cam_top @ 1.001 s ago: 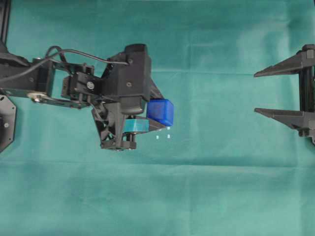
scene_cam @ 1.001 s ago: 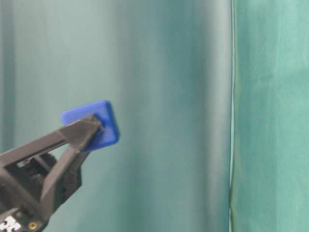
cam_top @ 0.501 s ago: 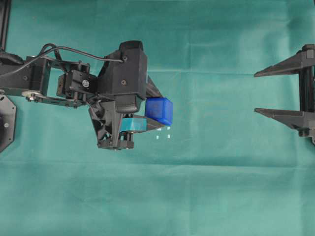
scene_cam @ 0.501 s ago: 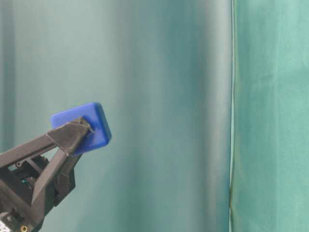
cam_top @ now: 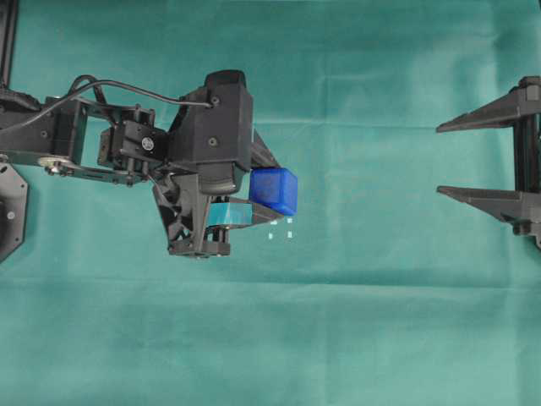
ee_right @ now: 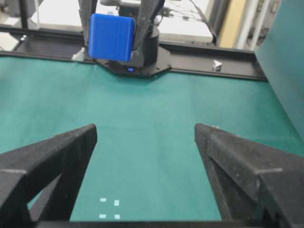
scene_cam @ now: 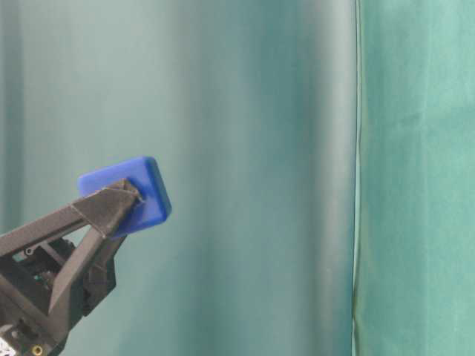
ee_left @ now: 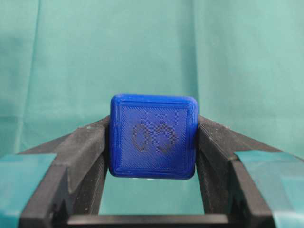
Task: Handover the blue block to the right arm after grasping it with the left arm, then place it in the designated position.
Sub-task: 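Lift the blue cube with the left gripper and raise it up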
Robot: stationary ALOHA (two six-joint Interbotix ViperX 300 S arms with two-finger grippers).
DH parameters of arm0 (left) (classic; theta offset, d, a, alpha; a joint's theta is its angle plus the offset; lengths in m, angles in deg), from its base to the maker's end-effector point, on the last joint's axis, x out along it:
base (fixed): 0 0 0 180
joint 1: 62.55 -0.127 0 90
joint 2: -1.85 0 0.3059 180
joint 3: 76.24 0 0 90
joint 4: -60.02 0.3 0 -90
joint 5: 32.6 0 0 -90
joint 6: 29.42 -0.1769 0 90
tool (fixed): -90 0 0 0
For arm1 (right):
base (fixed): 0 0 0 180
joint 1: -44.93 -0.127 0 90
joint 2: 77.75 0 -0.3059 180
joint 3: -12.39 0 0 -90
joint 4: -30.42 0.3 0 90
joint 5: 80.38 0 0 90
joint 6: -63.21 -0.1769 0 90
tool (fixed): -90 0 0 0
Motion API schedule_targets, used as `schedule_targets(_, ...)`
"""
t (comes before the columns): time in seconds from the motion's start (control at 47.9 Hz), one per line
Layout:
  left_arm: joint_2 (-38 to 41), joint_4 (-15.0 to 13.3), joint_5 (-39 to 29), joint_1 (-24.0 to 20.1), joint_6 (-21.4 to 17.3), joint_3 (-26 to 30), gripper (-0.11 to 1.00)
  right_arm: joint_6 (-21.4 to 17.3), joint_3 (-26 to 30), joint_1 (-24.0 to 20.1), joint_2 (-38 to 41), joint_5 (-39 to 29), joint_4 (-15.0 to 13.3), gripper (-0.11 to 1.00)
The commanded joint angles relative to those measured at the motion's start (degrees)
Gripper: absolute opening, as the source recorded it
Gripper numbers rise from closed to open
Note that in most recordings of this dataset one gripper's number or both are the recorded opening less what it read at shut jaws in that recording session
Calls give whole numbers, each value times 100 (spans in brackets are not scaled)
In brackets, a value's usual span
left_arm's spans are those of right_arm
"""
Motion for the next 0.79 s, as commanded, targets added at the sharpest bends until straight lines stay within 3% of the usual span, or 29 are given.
schedule_targets(0.0, -176, 26, 53, 9, -9, 97, 47, 9, 158, 0, 35, 35, -9, 95)
schedule_targets(0.605, -176, 26, 79, 9, -9, 97, 47, 9, 149, 0, 35, 35, -9, 95)
schedule_targets(0.772, -264, 26, 396, 9, -9, -18, 47, 9, 149, 9, 35, 35, -9, 95)
